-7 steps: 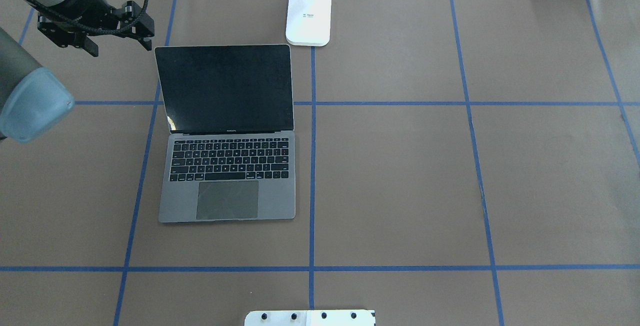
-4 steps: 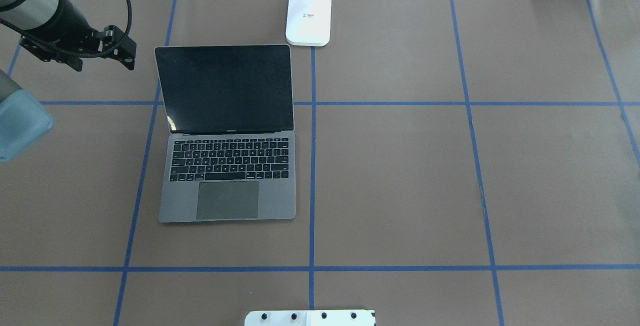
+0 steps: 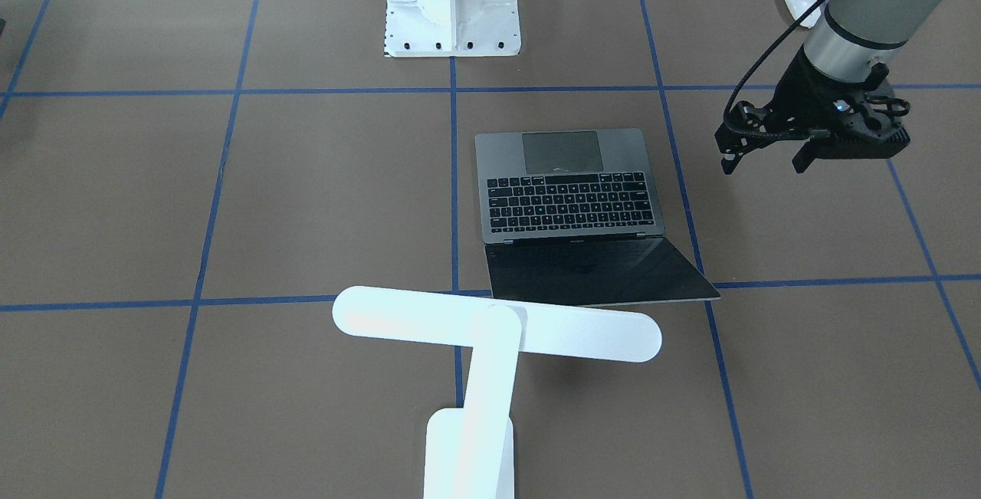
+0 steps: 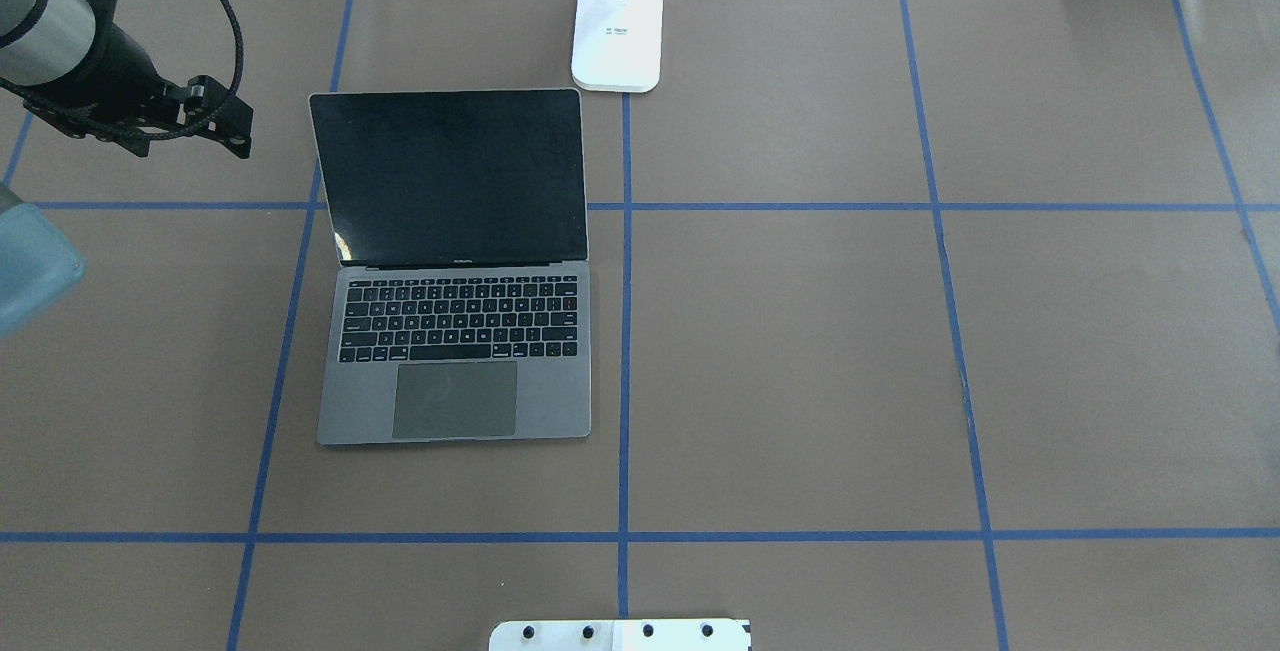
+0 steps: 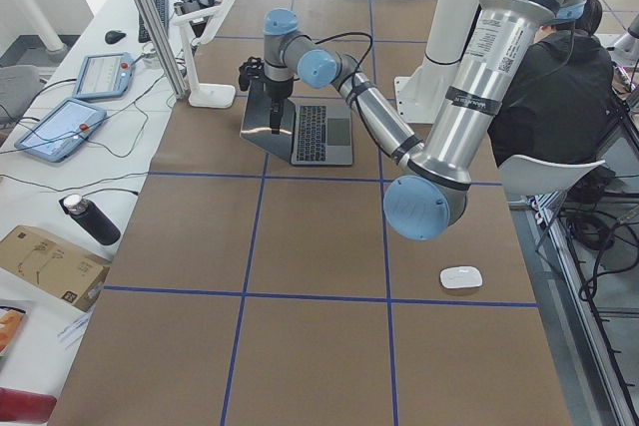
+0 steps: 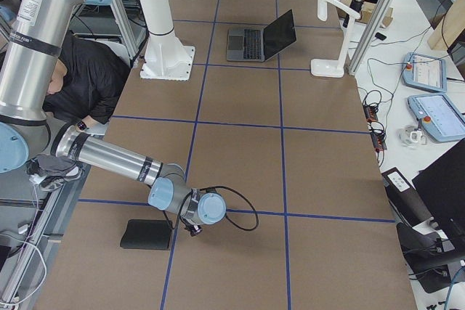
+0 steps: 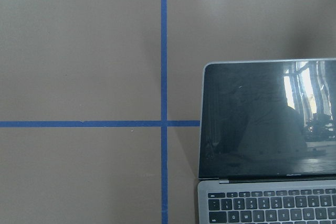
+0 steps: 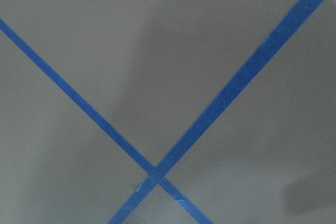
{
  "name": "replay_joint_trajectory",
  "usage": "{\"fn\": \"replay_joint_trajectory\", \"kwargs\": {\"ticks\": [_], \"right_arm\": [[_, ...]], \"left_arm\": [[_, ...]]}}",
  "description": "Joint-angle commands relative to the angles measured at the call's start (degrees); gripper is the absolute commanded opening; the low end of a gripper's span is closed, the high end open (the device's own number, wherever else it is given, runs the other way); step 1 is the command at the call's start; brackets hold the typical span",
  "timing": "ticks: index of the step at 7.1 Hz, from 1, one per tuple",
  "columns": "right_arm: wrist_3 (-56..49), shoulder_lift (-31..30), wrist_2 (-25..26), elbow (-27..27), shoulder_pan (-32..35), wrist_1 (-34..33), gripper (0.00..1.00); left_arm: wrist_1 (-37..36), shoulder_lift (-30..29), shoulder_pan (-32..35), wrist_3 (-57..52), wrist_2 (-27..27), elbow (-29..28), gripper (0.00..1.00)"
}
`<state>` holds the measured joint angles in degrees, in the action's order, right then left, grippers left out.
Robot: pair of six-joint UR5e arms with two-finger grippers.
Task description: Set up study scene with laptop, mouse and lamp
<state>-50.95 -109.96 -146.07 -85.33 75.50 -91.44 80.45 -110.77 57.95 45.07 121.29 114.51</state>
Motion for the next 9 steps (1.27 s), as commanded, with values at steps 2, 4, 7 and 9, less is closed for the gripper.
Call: {"fn": "replay_joint_trajectory", "kwargs": {"ticks": [2,4,7,9], "right_arm": [[-6.49,0.18,2.45,3.06,1.76,-3.13,1.00],[-8.97,-0.08,3.07,4.03,1.76,-3.13,1.00],[-9.96,-0.95,3.07,4.04,2.02,-3.13,1.00],[-10.31,-1.40,3.07,3.95,1.85,-3.13,0.99]], "left_arm": [[-0.03,-0.06,-0.03,0.19,-0.09,0.36,1.00],[-0.03,-0.06,-0.12,0.19,-0.26,0.19,1.00],[-0.03,-0.24,-0.12,0.19,-0.26,0.27,1.00],[-0.12,-0.33,-0.12,0.19,-0.26,0.27,1.00]]}}
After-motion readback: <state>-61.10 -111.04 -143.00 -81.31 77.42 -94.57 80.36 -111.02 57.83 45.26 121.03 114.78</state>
